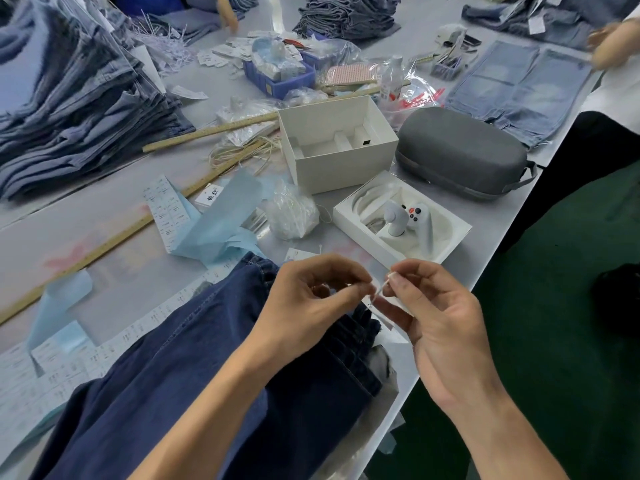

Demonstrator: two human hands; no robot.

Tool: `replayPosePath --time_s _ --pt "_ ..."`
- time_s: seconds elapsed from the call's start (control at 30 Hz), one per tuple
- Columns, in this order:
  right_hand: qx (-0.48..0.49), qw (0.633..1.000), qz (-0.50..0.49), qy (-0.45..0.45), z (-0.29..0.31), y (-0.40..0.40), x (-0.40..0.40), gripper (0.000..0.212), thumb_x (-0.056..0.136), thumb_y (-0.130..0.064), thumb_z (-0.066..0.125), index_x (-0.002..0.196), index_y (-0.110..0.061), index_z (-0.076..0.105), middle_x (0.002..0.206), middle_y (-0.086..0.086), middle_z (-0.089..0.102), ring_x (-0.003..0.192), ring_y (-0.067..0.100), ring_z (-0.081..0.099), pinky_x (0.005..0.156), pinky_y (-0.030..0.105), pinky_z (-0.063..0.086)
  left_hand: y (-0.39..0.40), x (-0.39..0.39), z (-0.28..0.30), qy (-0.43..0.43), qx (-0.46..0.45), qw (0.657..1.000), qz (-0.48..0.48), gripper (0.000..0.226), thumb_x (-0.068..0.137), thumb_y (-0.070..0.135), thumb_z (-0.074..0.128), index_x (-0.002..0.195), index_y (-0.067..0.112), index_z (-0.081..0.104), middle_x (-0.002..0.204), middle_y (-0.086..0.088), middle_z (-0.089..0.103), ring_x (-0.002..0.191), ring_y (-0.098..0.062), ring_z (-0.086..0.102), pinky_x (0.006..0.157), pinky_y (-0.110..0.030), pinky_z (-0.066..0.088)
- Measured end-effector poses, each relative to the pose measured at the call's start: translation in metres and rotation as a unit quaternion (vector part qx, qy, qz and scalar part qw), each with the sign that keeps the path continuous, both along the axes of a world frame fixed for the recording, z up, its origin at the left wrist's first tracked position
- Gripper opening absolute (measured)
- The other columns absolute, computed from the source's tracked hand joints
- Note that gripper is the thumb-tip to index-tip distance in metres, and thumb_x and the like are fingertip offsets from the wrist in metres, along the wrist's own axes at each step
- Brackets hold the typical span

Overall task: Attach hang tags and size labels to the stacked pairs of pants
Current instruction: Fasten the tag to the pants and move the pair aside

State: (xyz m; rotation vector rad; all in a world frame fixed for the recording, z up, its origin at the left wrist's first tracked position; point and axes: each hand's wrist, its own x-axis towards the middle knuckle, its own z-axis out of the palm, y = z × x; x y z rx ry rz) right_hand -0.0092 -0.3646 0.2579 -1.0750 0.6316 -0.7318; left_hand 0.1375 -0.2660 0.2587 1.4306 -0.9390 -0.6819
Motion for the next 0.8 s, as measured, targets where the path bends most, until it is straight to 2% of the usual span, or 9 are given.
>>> replayPosePath --time_s 0.13,0.3,0.4,0.5,0.57,0.7,0.8 --pt "0.006 1.000 0.007 0.001 -0.001 0.002 0.001 0.023 0.077 -0.026 0.081 0.097 -0.016 0.076 0.089 0.008 0.074 0.085 0.020 0.074 0.084 0.034 0.060 0.000 0.000 0.003 0.037 -0.012 0.999 0.006 0.012 0.085 0.014 0.082 0.094 0.014 0.074 0.088 -0.005 0.077 0.085 -0.032 0.072 0.077 -0.057 0.054" --pt "0.018 1.000 -0.010 0.007 -0.001 0.004 0.002 0.023 0.076 -0.025 0.082 0.096 -0.014 0.077 0.095 0.015 0.076 0.088 0.026 0.075 0.081 0.031 0.060 0.000 -0.001 0.003 0.057 -0.027 0.998 0.012 0.010 0.082 0.009 0.081 0.091 0.007 0.078 0.086 -0.010 0.078 0.084 -0.037 0.073 0.082 -0.041 0.059" --pt "0.029 0.999 -0.017 0.011 -0.002 0.005 0.002 0.023 0.074 -0.024 0.083 0.094 -0.014 0.078 0.094 0.015 0.076 0.087 0.026 0.075 0.080 0.029 0.060 0.001 -0.002 0.001 0.027 -0.032 0.999 0.009 0.010 0.085 0.006 0.079 0.094 0.009 0.078 0.088 -0.008 0.077 0.086 -0.036 0.073 0.085 -0.052 0.058" --pt "0.025 0.999 -0.021 0.026 -0.001 0.007 0.003 0.024 0.072 -0.026 0.083 0.092 -0.014 0.078 0.091 0.013 0.076 0.085 0.024 0.075 0.080 0.028 0.060 0.002 -0.002 0.002 -0.005 -0.029 1.000 0.004 0.018 0.089 0.006 0.076 0.101 0.017 0.068 0.089 -0.006 0.075 0.085 -0.031 0.071 0.079 -0.056 0.055" --pt "0.020 0.999 -0.017 0.029 0.000 0.009 0.004 0.021 0.073 -0.024 0.081 0.091 -0.014 0.079 0.088 0.012 0.076 0.083 0.022 0.075 0.080 0.029 0.060 0.003 -0.002 0.002 -0.007 -0.024 1.000 -0.008 0.025 0.092 0.008 0.075 0.104 0.023 0.058 0.090 -0.006 0.073 0.083 -0.026 0.070 0.075 -0.051 0.054" --pt "0.014 1.000 0.000 0.026 0.003 0.013 0.003 0.017 0.073 -0.023 0.078 0.088 -0.016 0.079 0.086 0.009 0.075 0.083 0.020 0.074 0.081 0.030 0.061 0.003 -0.003 0.000 -0.010 -0.008 1.000 -0.014 0.030 0.093 0.011 0.074 0.105 0.029 0.052 0.091 -0.003 0.073 0.081 -0.019 0.068 0.070 -0.029 0.049" --pt "0.020 0.999 -0.006 0.030 0.005 0.015 0.004 0.013 0.075 -0.020 0.075 0.087 -0.015 0.079 0.085 0.011 0.074 0.082 0.021 0.073 0.081 0.032 0.061 0.004 -0.003 -0.001 -0.018 -0.006 1.000 -0.017 0.031 0.093 0.012 0.074 0.106 0.029 0.052 0.092 -0.002 0.074 0.082 -0.020 0.069 0.071 -0.029 0.050"
